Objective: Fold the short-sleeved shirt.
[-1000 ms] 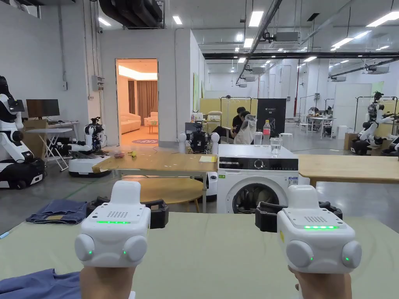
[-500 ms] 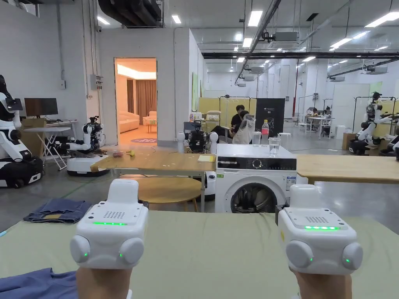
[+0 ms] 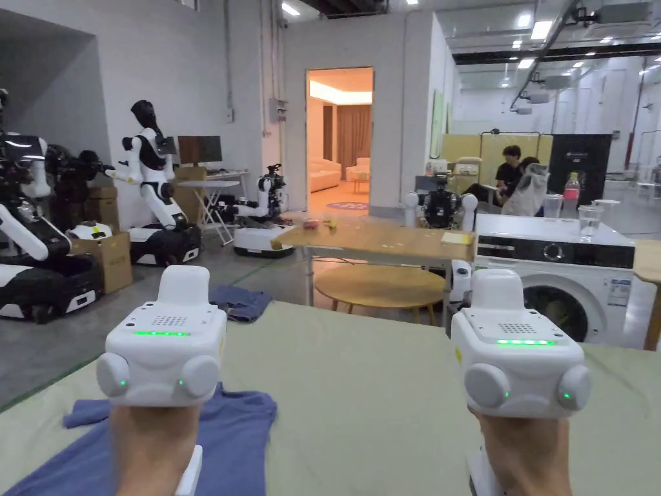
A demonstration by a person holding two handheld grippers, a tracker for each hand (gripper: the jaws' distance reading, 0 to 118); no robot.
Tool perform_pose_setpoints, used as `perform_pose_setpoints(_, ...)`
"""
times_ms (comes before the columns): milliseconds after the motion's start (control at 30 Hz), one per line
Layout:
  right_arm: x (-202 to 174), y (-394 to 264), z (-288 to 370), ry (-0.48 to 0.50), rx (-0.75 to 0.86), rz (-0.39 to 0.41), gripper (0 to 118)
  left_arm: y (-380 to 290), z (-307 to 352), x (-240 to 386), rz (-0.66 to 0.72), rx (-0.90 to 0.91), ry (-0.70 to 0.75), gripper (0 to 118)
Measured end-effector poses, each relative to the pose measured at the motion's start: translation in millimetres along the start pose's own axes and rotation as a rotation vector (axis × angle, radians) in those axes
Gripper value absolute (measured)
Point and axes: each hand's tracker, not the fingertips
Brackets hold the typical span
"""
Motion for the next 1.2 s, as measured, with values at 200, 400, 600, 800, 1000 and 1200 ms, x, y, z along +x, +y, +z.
perform_pose_setpoints(200, -76.8, -23.9, -1.6, 0.183, -0.045, -0.046, 1, -32.2, -14.9, -83.9, -0.060, -0.162, 0.132, 0)
perform_pose_setpoints(400, -92.6, -54.9, -23.4, 0.213, -0.094, -0.009, 1, -101.1, -99.7, -74.8, 0.004, -0.770, -0.092, 0)
perform_pose_setpoints(600, -87.3, -91.8, -57.6, 0.213, -0.147, 0.047, 1, -172.7, -167.6, -33.1, 0.063, -0.838, -0.191, 0)
perform_pose_setpoints(800, -88.5, -126.7, -105.8, 0.206, -0.214, 0.045, 1, -199.3, -242.7, 14.4, 0.030, -0.815, -0.240, 118)
perform_pose_setpoints(1000, -84.2, -161.7, -135.2, 0.183, -0.279, 0.040, 1, -261.7, -294.1, 52.6, 0.018, -1.000, -0.240, 113)
perform_pose_setpoints(1200, -69.0, -169.2, -140.9, 0.159, -0.310, 0.028, 1, -262.2, -277.8, 57.3, -0.071, -0.950, -0.242, 56)
